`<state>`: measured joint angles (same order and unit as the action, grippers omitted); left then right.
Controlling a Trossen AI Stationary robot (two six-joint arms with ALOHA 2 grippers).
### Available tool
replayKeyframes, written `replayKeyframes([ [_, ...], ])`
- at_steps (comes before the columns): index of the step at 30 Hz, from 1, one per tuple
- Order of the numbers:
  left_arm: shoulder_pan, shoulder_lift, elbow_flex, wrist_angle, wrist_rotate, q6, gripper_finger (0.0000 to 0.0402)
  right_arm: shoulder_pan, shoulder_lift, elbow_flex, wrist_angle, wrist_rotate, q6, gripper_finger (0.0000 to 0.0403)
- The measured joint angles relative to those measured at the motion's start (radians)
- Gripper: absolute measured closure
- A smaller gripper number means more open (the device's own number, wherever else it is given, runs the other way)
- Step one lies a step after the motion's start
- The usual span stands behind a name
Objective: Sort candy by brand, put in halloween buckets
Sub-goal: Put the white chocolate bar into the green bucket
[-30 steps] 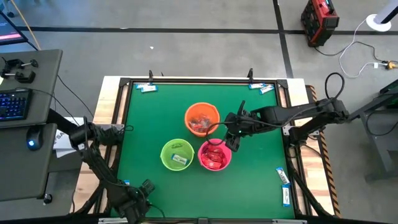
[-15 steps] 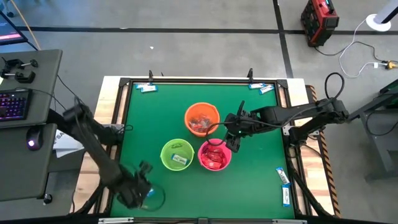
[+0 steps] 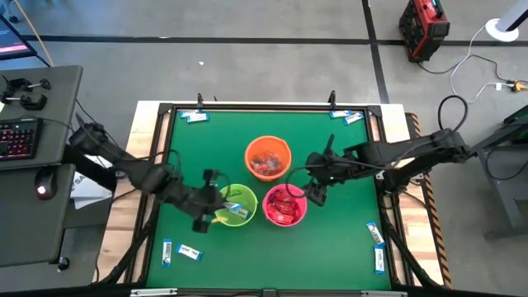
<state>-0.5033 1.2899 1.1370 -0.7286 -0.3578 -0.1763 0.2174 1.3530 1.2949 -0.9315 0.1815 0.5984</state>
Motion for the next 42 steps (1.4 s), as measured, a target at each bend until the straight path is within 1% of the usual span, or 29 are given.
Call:
replayKeyframes([
  [2, 0.046, 0.032, -0.005, 0.017, 0.035, 0.002, 0.0347, 0.011, -0.019, 0.0, -0.019, 0.021, 0.03, 0.0169],
  [6, 0.12, 0.081, -0.005, 0.025, 0.128, -0.051, 0.0296, 0.029, -0.044, 0.0, -0.052, 0.032, 0.082, 0.0169],
  [11, 0.159, 0.104, -0.005, 0.021, 0.274, -0.066, 0.0228, 0.055, -0.057, 0.0, -0.088, 0.055, 0.127, 0.0169],
  [14, 0.164, 0.078, -0.005, -0.033, 0.308, -0.085, 0.0198, 0.067, -0.057, -0.003, -0.151, 0.073, 0.234, 0.0169],
  [15, 0.164, 0.061, -0.005, -0.053, 0.305, -0.095, 0.0191, 0.074, -0.058, -0.014, -0.172, 0.067, 0.287, 0.0169],
  [17, 0.164, 0.016, -0.005, -0.083, 0.266, -0.124, 0.0181, 0.094, -0.058, -0.049, -0.241, 0.014, 0.403, 0.0169],
  [20, 0.164, -0.061, -0.005, -0.07, 0.178, -0.161, 0.0177, 0.166, -0.058, -0.142, -0.284, -0.133, 0.6, 0.0169],
  [22, 0.174, -0.103, -0.005, -0.045, 0.122, -0.171, 0.0177, 0.228, -0.058, -0.231, -0.223, -0.273, 0.72, 0.0169],
  [25, 0.2, -0.146, -0.005, -0.009, 0.051, -0.176, 0.0177, 0.323, -0.058, -0.382, -0.054, -0.494, 0.917, 0.0169],
  [27, 0.221, -0.165, -0.005, 0.007, 0.011, -0.186, 0.0177, 0.385, -0.057, -0.475, 0.017, -0.569, 1.044, 0.0169],
  [29, 0.235, -0.171, -0.005, 0.004, -0.028, -0.187, 0.0177, 0.427, -0.057, -0.548, 0.045, -0.601, 1.143, 0.0169],
  [31, 0.246, -0.173, -0.005, 0.01, -0.053, -0.187, 0.0177, 0.451, -0.057, -0.602, 0.052, -0.61, 1.185, 0.0169],
  [37, 0.262, -0.159, -0.005, 0.04, -0.068, -0.181, 0.0177, 0.455, -0.057, -0.686, 0.053, -0.618, 1.185, 0.0169],
  [42, 0.262, -0.142, -0.005, 0.039, -0.071, -0.186, 0.0177, 0.456, -0.057, -0.749, 0.063, -0.669, 1.173, 0.0169],
])
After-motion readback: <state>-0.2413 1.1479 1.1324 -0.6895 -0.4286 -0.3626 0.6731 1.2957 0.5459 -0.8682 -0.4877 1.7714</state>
